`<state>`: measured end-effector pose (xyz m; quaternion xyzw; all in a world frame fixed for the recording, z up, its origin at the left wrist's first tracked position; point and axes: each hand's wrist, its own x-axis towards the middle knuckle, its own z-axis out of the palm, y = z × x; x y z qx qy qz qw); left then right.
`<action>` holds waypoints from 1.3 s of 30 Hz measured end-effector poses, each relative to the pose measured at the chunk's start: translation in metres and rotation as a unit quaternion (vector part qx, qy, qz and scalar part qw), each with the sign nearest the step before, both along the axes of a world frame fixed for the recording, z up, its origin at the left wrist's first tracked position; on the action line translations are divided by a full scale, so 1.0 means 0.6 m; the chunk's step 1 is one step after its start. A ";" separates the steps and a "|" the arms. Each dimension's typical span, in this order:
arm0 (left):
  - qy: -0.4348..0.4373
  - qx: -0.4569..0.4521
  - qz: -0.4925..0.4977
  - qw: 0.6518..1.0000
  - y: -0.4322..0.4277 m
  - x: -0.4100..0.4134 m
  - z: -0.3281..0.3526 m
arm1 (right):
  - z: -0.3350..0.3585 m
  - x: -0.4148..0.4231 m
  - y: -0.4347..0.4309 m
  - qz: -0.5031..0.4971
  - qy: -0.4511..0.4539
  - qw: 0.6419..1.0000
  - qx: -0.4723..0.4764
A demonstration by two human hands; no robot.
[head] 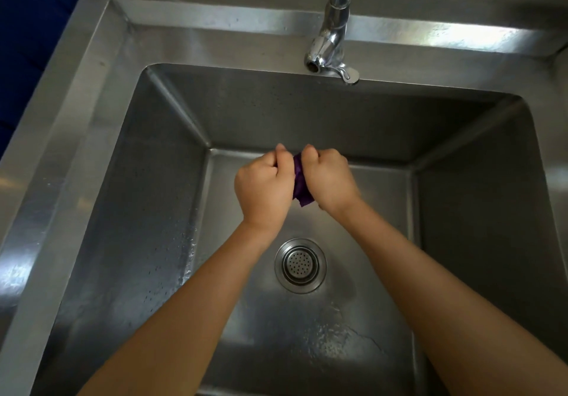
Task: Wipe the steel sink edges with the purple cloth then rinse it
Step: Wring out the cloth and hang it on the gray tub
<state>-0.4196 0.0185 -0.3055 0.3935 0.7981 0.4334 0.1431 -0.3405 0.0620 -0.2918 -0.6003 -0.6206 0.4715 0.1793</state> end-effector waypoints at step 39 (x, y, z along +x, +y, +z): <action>-0.238 -0.116 0.018 0.964 -0.022 0.022 0.026 | -0.024 0.035 -0.019 0.145 -0.102 0.874 0.453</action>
